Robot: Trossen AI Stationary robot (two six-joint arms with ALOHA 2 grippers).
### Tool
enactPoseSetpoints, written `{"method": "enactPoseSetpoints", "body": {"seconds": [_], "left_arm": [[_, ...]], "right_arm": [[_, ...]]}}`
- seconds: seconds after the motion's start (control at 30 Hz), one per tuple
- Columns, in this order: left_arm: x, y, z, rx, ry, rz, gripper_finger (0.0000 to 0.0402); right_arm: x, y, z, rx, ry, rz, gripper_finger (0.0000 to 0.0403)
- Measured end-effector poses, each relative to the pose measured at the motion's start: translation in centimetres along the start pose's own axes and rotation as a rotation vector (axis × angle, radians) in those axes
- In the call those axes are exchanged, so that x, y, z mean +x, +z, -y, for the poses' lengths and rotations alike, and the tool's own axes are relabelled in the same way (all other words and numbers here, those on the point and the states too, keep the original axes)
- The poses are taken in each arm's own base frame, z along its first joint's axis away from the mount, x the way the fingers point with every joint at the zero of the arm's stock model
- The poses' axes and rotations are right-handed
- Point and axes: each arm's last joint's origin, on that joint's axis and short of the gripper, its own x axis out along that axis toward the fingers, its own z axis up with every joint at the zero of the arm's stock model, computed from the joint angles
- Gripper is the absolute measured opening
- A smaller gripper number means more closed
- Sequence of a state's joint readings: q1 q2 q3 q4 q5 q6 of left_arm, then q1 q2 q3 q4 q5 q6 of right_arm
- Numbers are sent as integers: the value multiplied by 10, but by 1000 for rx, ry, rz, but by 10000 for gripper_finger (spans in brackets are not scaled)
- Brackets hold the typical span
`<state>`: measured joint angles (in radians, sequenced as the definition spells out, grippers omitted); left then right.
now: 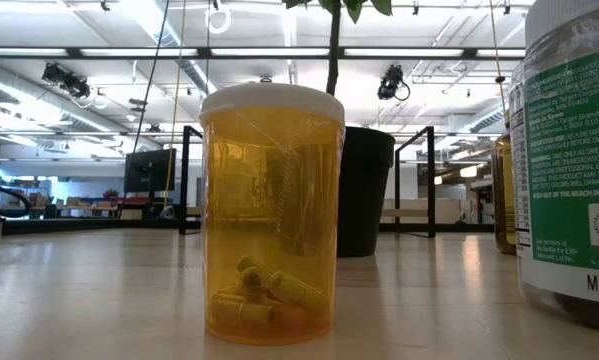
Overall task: Pick and place medicine bottles onto shelf by color
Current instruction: Put the yellow pill bottle on the shelf
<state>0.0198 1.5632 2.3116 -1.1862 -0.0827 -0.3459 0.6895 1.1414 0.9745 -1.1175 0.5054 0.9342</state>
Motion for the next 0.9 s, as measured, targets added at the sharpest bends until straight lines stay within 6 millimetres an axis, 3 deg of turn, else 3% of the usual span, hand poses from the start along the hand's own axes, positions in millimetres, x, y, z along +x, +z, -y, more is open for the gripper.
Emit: {"method": "enactPoseSetpoints", "body": {"seconds": [0.33,0.7,0.9], "left_arm": [[0,-4,3,-25,23,-25,172],[0,-6,2,-51,29,-38,172],[-1,-10,3,-57,34,-82,172]], "right_arm": [[22,-1,-13,-39,-10,37,337],[53,-14,-11,77,4,31,337],[56,-17,-10,119,3,25,327]]}}
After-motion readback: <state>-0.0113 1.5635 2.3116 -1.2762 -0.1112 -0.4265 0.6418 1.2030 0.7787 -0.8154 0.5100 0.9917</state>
